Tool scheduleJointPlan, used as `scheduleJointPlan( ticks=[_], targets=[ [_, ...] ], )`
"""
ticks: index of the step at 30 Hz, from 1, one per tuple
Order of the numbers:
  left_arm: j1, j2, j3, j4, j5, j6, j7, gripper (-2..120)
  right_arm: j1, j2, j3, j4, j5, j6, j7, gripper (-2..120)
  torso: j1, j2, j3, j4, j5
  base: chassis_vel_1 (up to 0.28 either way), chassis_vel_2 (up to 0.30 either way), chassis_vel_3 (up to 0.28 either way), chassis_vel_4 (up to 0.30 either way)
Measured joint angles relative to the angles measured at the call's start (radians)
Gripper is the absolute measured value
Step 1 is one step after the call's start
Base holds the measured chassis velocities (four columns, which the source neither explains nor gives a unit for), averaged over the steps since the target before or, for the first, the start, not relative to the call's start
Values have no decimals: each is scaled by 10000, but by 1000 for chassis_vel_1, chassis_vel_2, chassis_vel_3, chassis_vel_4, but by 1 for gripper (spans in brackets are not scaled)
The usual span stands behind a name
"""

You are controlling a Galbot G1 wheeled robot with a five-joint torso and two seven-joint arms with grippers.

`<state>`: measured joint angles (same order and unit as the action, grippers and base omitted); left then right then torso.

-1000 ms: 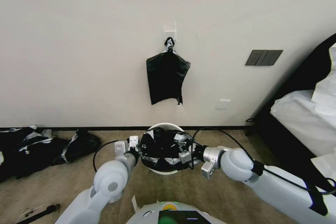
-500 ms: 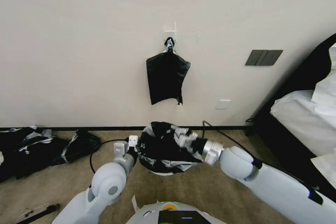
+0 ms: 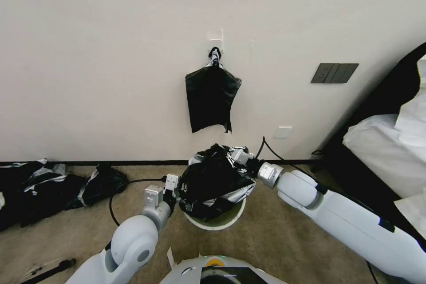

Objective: Place a trash bag onto the trash bin.

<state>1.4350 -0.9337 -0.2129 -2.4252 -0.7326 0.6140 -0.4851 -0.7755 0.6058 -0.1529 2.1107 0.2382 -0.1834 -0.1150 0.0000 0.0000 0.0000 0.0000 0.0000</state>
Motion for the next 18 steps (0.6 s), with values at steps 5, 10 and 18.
scheduleJointPlan(
  ticks=[5, 10, 18],
  targets=[
    [237, 32, -12, -85, 877, -255, 758, 1, 87, -171, -52, -306, 440, -246, -223, 0, 0, 0, 0, -1, 1, 0, 0, 0, 0],
    [467, 161, -29, -131, 1994, -735, 1483, 1, 85, -538, -90, -620, 521, -307, -523, 0, 0, 0, 0, 0, 1, 0, 0, 0, 0],
    [473, 110, -50, 30, 2622, -1280, 1734, 1, -176, -1057, -14, -883, 425, 105, -1134, 0, 0, 0, 0, -1, -1, 0, 0, 0, 0]
  ],
)
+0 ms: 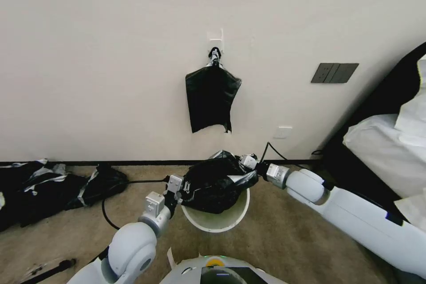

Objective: Place a trash bag onto the trash bin.

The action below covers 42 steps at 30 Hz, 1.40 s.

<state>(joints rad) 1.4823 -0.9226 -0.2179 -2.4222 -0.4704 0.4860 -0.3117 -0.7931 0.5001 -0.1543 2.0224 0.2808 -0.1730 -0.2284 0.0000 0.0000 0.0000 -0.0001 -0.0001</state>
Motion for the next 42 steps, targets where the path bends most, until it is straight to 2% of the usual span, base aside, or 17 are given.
scheduleJointPlan(
  ticks=[8, 10, 12, 15, 16, 22, 23, 26, 28, 30, 32, 34, 35, 38, 39, 40, 42],
  targets=[
    [-203, 17, 134, 182, 279, -210, 242, 1, 6, -273, 116, -431, -611, 1162, -1130, 0, 0, 0, 0, 0, 2, 0, 0, 0, 0],
    [-270, 17, 167, 221, 281, -225, 295, 1, -39, -281, 186, -559, -658, 1470, -1204, 7, 0, 0, 0, 0, 1, 0, 0, 0, 0],
    [-279, 15, 171, 233, 281, -226, 306, 1, -50, -281, 210, -597, -662, 1545, -1206, 9, 0, 0, 0, 0, 2, 0, 0, 0, 0],
    [-284, -30, 179, 337, 225, -226, 309, 1, -145, -233, 399, -740, -256, 1779, -893, 26, 0, 0, 0, 2, 3, 0, 0, 0, 0],
    [-284, -30, 179, 337, 225, -226, 309, 1, -145, -233, 399, -740, -256, 1779, -893, 26, 0, 0, 0, 2, 3, 0, 0, 0, 0],
    [-369, -129, 101, 562, -314, -121, 92, 1, -264, -281, 796, -515, 1089, 1684, -257, 52, 0, 0, 0, 1, 1, 0, 0, 0, 0],
    [-369, -129, 101, 562, -314, -121, 92, 1, -264, -281, 796, -515, 1089, 1684, -257, 52, 0, 0, 0, 1, 1, 0, 0, 0, 0],
    [-479, -205, 35, 700, -593, -43, -57, 1, -432, -343, 1227, -224, 1620, 1545, -73, 67, 0, 0, 0, 1, 1, 0, 0, 0, 0],
    [-495, -224, 23, 720, -657, -21, -93, 1, -469, -357, 1297, -175, 1693, 1526, -54, 68, 0, 0, 0, 1, 1, 0, 0, 0, 0],
    [-524, -272, -12, 778, -842, 42, -184, 1, -594, -405, 1516, -12, 1927, 1464, 7, 80, 0, 0, 0, 0, 0, 0, 0, 0, 0],
    [-537, -309, -28, 827, -910, 50, -245, 1, -689, -423, 1630, 106, 2087, 1400, 118, 85, 0, 0, 0, 1, 1, 0, 0, 0, 0],
    [-592, -439, -83, 985, -1130, 46, -535, 1, -977, -426, 1983, 618, 2580, 1074, 653, 95, 0, 0, 0, 0, 1, 0, 0, 0, 0],
    [-592, -439, -83, 985, -1130, 46, -535, 1, -977, -426, 1983, 618, 2580, 1074, 653, 95, 0, 0, 0, 0, 1, 0, 0, 0, 0],
    [-616, -635, -128, 1155, -1337, -66, -943, 1, -1656, -247, 2653, 1890, 4110, -195, 2355, 100, 0, 0, 0, 0, -1, 0, 0, 0, 0],
    [-616, -635, -128, 1155, -1337, -66, -943, 1, -1656, -247, 2653, 1890, 4110, -195, 2355, 100, 0, 0, 0, 0, -1, 0, 0, 0, 0],
    [-616, -684, -124, 1185, -1359, -132, -1068, 1, -1807, -130, 2772, 2262, 4646, -749, 3037, 100, 0, 0, 0, 0, -1, 0, 0, 0, 0],
    [-640, -807, -66, 1298, -1370, -344, -1365, 1, -2062, 322, 2960, 3229, 6457, -2395, 5274, 100, 0, 0, 0, 1, 0, 0, 0, 0, 0]
  ],
)
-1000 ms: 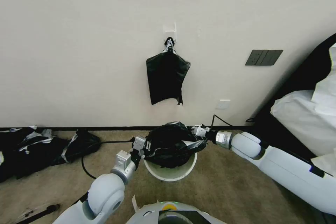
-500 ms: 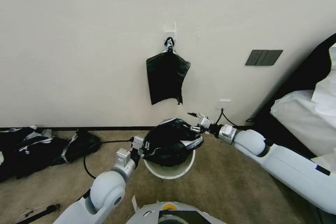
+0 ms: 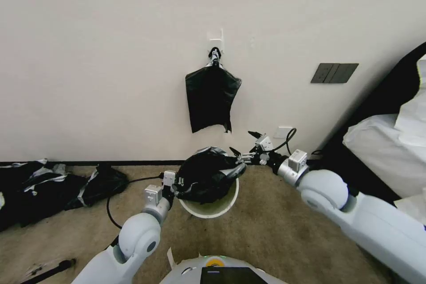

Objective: Place a trash bag onto the trash bin.

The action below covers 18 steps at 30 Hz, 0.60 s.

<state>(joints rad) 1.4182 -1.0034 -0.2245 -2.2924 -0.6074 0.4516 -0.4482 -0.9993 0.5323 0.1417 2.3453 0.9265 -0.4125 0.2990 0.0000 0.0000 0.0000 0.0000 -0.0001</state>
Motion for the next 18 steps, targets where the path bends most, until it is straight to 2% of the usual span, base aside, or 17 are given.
scheduleJointPlan(
  ticks=[1, 3, 4, 8, 13, 15, 17, 18],
  targets=[
    [0, 0, 0, 0, 0, 0, 0, 1, 0, 0, 0, 0, 0, 0, 0, 100, 0, 0, 0, 0, 0, 0, 0, 0, 0],
    [-2, -66, 17, 63, 1, -85, -100, 1, -143, 446, 42, 629, 1436, -705, 1523, 100, 0, 1, 0, 0, 0, 0, 0, 0, 0],
    [-2, -66, 17, 63, 1, -85, -100, 1, -143, 446, 42, 629, 1436, -705, 1523, 100, 0, 1, 0, 0, 0, 0, 0, 0, 0],
    [56, -97, 46, 39, 17, -125, -129, 1, -676, 1262, 127, 1382, 3056, -1117, 3427, 100, 0, 0, -1, 1, 0, 0, 0, 0, 0],
    [20, -91, 41, -18, 25, -126, -120, 1, -1010, 1480, 276, 1434, 3608, -1122, 3951, 97, 0, 0, -1, -2, 0, 0, 0, 0, 0],
    [35, -102, 40, -51, 33, -126, -109, 1, -1021, 1594, 294, 1392, 4022, -1121, 4218, 88, 0, 0, -1, 0, 0, 0, 0, 0, 0],
    [50, -107, 40, -60, 37, -126, -103, 1, -1011, 1625, 294, 1346, 4103, -1120, 4261, 85, 0, 0, -1, 0, 0, 0, 0, 0, 0],
    [63, -116, 40, -67, 42, -126, -99, 1, -1000, 1649, 292, 1276, 4156, -1115, 4292, 78, 0, 0, -1, 1, 0, 0, 0, 0, 0]
  ],
)
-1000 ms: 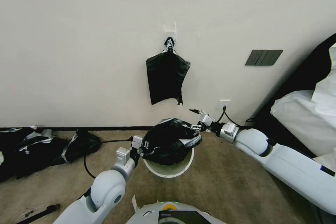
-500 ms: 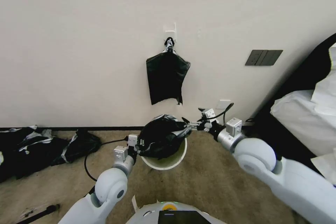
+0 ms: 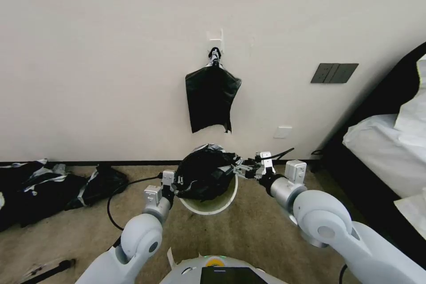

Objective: Place a trash bag onto the trash bin.

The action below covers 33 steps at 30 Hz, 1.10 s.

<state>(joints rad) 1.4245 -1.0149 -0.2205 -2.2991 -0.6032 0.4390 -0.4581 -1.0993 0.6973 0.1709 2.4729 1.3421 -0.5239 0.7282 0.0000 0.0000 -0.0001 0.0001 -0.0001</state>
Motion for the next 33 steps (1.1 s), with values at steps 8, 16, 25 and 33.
scheduleJointPlan(
  ticks=[8, 16, 25, 33],
  targets=[
    [13, 19, -28, -58, 1, 0, 9, 1, -3, 41, -19, -158, 407, 76, 68, 50, 0, 0, 0, -1, 1, 0, 0, 0, 0],
    [2, 55, -54, -77, -17, -11, 10, 1, 37, 2, -62, -215, 488, 194, 95, 21, 0, 0, 1, -1, 1, 0, 0, 0, 0],
    [-104, 77, -101, -29, -135, -111, -33, 1, -43, -45, -94, -242, 287, 234, 98, 0, 0, 0, 1, -2, 1, 0, 0, 0, 0],
    [-133, -8, -480, -109, -1499, -310, -318, 1, -718, 201, 311, -576, -110, 238, 191, 0, 0, 0, 0, -2, 2, 0, 0, 0, 0]
  ],
)
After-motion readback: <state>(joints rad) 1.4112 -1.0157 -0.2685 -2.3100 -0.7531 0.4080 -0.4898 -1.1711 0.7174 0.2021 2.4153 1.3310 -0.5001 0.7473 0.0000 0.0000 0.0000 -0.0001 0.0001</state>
